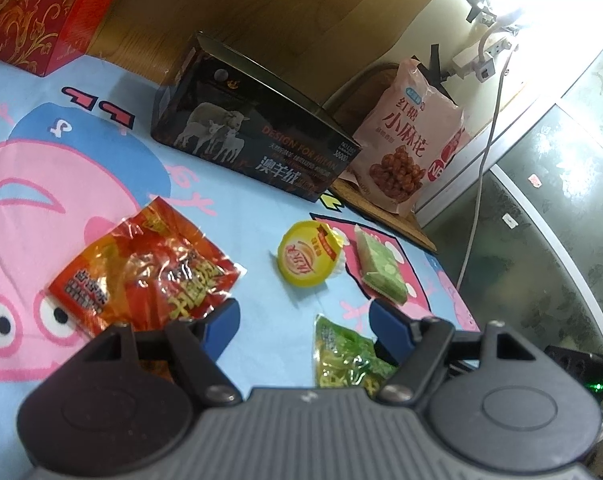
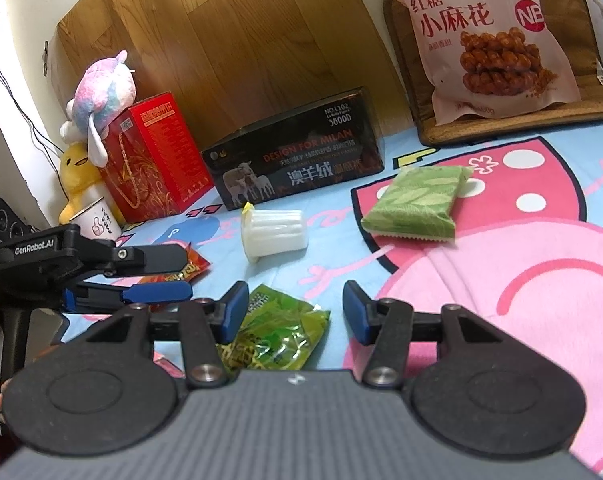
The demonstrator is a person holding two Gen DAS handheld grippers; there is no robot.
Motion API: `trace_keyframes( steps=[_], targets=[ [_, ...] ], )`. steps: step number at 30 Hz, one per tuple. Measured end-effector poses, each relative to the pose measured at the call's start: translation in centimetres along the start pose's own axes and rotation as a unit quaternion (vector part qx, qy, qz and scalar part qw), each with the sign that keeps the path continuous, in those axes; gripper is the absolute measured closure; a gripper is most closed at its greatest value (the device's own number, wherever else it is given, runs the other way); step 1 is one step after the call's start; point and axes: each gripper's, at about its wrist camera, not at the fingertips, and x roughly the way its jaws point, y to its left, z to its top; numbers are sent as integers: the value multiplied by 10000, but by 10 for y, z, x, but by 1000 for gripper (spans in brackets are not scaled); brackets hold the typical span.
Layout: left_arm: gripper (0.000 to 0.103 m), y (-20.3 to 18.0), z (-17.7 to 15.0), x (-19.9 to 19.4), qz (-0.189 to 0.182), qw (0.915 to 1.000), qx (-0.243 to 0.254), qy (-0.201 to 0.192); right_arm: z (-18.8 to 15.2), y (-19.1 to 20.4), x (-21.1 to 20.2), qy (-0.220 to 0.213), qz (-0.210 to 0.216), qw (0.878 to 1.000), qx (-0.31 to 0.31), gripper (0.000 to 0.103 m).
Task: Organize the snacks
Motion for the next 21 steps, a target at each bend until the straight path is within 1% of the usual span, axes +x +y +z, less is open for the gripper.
trace_keyframes(
  steps=[7, 21],
  targets=[
    [29, 1, 0, -4, -141, 9998, -77, -109, 0, 0, 0, 11, -12, 10000, -25, 48],
    [29, 0, -1, -5, -136, 9998, -46, -115, 0, 0, 1, 15, -9, 10000, -29, 48]
  ],
)
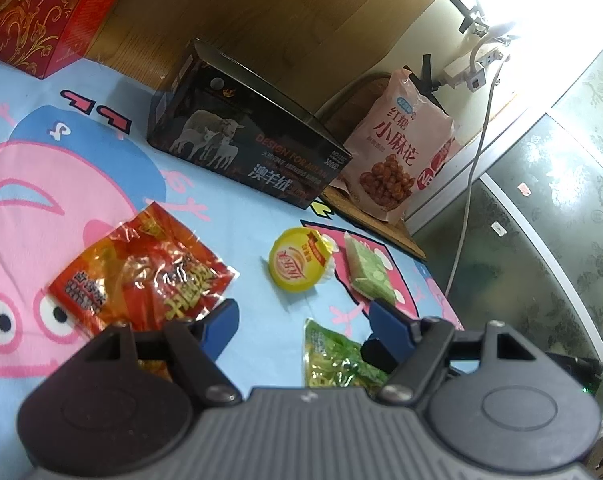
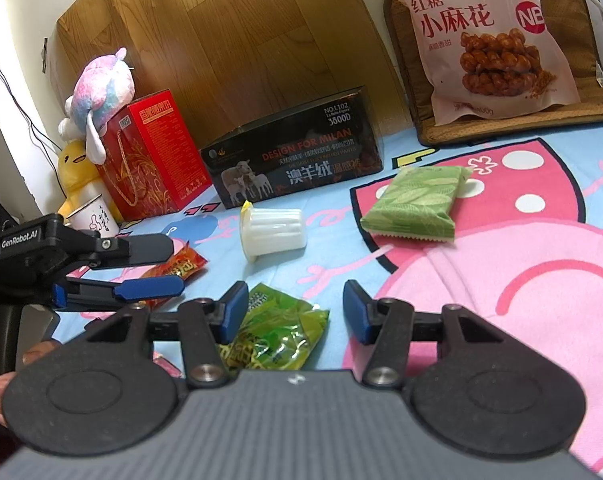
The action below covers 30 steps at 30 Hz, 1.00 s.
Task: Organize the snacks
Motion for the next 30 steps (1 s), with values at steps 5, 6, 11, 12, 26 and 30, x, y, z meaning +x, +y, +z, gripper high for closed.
trace_keyframes(
  steps=[5, 6, 11, 12, 26, 30],
  targets=[
    [29, 0, 0, 0, -6, 10000, 0, -2, 0, 0, 0, 0, -1, 10000, 0, 48],
    [29, 0, 0, 0, -4, 10000, -1, 1, 0, 0, 0, 1, -1, 10000, 0, 48],
    [29, 0, 0, 0, -8, 10000, -1, -5, 0, 0, 0, 2, 0, 10000, 0, 47],
    [29, 0, 0, 0, -12, 10000, -3, -10, 0, 0, 0, 1, -1, 10000, 0, 47],
    [29, 1, 0, 0, -20, 10000, -19, -46, 0, 0, 0, 5, -2, 10000, 2, 47],
    [29, 4, 2, -2, -11, 9999, -57, -85, 3, 1, -4, -52, 47, 10000, 24, 47]
  ],
)
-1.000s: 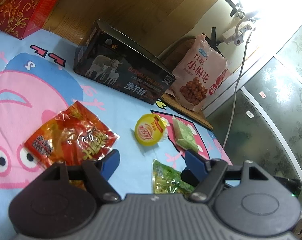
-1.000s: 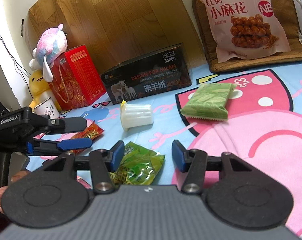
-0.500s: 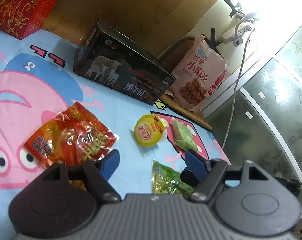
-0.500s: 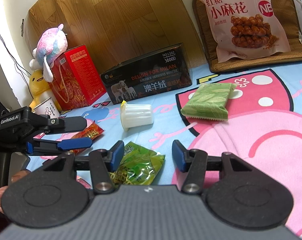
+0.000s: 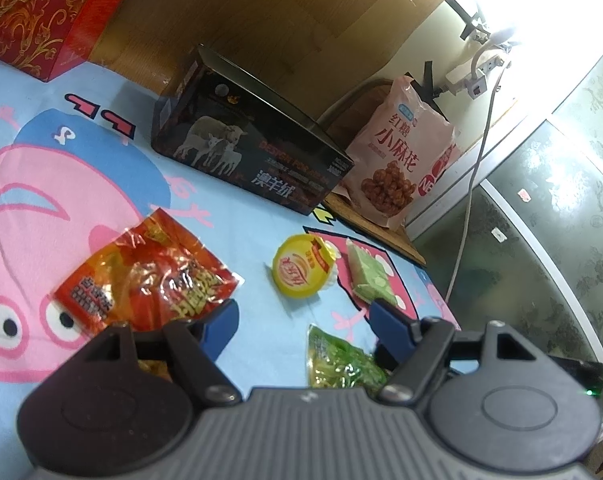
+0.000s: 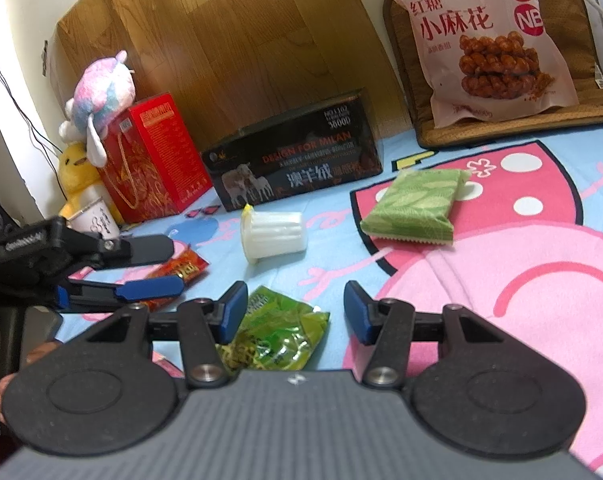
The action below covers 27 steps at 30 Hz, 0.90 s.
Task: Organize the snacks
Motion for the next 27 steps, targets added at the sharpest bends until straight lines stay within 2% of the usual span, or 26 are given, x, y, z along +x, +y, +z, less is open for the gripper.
trace_keyframes(
  steps=[2, 5, 8, 11, 14, 16, 18, 19, 20, 21, 23, 24, 27],
  targets=[
    [29, 2, 1, 0, -27, 10000, -55, 0, 6, 1, -6, -113, 113, 9999, -55, 47],
    [29, 4, 3, 3, -78, 9998, -149, 53, 24, 7, -9, -281, 62, 9985, -463, 47],
    [30, 4, 9, 4, -117, 9995, -284, 88, 41, 3, 0, -270, 131, 9977, -602, 47],
    [30, 1, 18, 6, -70, 9994, -317, 117, 46, 3, 19, 10, 266, 9956, -895, 47],
    [30, -10, 31, 17, 102, 9996, -102, 226, 42, 8, 40, 437, 380, 9909, -1218, 45],
    [30, -18, 38, 29, 195, 9992, 92, 337, 41, 10, 53, 706, 525, 9877, -1291, 35],
    [30, -25, 42, 43, 285, 9981, 254, 483, 41, 13, 63, 824, 563, 9845, -1443, 32],
    [31, -27, 44, 51, 332, 9974, 316, 558, 41, 15, 68, 843, 536, 9834, -1518, 32],
    [37, -28, 44, 59, 385, 9965, 364, 647, 42, 16, 73, 873, 491, 9826, -1563, 32],
    [46, -28, 45, 70, 432, 9953, 387, 769, 43, 15, 79, 928, 418, 9827, -1545, 33],
    [54, -25, 44, 82, 542, 9938, 330, 913, 45, 13, 85, 944, 408, 9840, -1455, 46],
    [54, -26, 44, 82, 549, 9939, 345, 888, 46, 13, 86, 927, 341, 9846, -1444, 50],
    [54, -31, 51, 72, 370, 9960, 383, 724, 52, 18, 77, 649, 351, 9853, -1543, 51]
  ],
)
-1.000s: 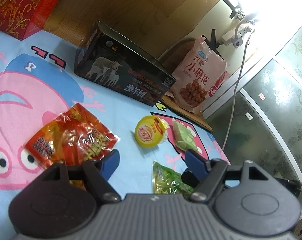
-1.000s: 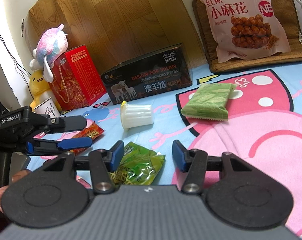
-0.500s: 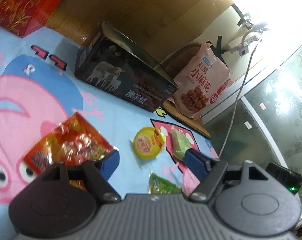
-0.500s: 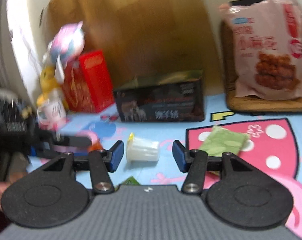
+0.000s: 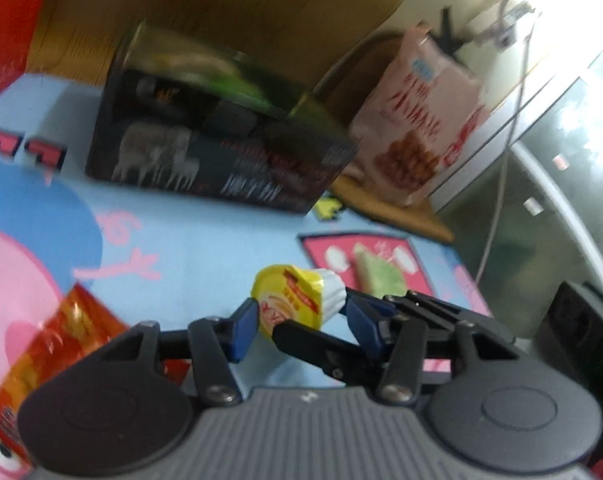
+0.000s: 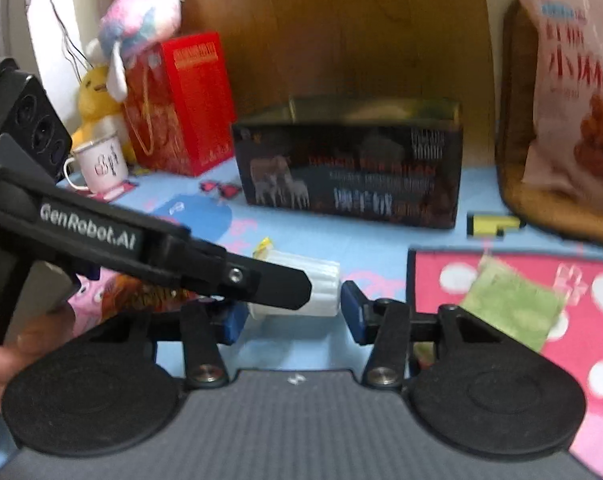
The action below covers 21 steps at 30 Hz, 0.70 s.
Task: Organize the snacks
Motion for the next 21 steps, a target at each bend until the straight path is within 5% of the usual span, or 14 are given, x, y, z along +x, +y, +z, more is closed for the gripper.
trace_keyframes(
  steps=[10, 13, 16, 21],
  targets=[
    [46, -20, 91, -22, 341, 9943, 448, -906, 82, 4, 20, -1167, -262, 9910, -593, 50],
    [43, -12, 110, -11, 667, 9923, 367, -978, 107, -7, 50, -1039, -190, 9936, -397, 43],
    [39, 2, 107, -23, 527, 9937, 116, -986, 112, -17, 57, -811, -11, 9967, -59, 34],
    [37, 10, 73, -65, 395, 9921, 198, -1173, 74, -11, 12, -1081, 115, 9941, -8, 25]
  ],
)
